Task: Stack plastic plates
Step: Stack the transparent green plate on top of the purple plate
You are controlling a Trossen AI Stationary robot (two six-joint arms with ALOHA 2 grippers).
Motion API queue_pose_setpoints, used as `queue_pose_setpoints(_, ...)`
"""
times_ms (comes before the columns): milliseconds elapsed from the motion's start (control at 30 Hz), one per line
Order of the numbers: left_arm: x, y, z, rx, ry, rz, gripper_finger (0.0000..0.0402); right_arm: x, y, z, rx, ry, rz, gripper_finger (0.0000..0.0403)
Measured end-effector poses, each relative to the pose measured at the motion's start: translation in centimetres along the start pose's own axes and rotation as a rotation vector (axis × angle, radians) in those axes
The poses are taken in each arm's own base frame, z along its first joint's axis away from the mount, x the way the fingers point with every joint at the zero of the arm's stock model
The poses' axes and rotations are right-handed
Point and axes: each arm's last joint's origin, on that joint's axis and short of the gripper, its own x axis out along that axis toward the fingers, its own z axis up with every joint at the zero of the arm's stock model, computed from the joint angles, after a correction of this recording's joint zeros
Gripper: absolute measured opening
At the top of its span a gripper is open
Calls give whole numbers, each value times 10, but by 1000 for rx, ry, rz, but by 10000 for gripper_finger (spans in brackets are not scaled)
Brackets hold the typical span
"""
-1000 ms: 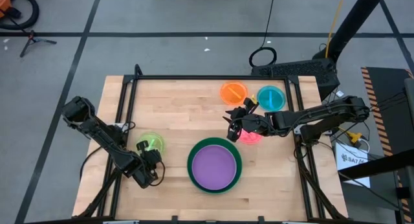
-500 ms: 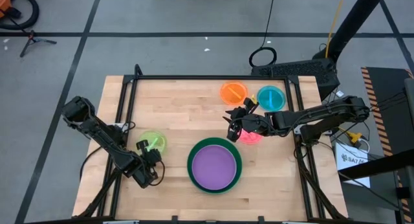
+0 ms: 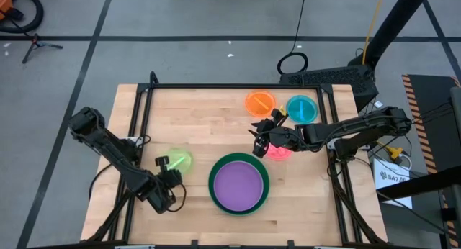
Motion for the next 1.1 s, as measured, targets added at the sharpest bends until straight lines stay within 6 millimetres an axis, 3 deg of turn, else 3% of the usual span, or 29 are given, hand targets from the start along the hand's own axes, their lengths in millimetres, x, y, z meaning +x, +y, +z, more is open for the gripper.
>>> queue_pose_setpoints(167, -19, 1, 13, 53, -30, 51, 4, 0, 0, 0, -1, 1, 0, 107)
queue_pose_setpoints(433, -34, 1, 26, 104, -97, 83, 3, 0, 0, 0, -2, 2, 0, 107)
queue_pose_setpoints(700, -61, 4, 64, 249, -224, 115, 3, 0, 0, 0, -26, 1, 0, 107)
queue_pose_setpoints(1100, -78, -3, 120, 386, -517, 3, 3, -40, -8, 7, 47, -27, 56, 107)
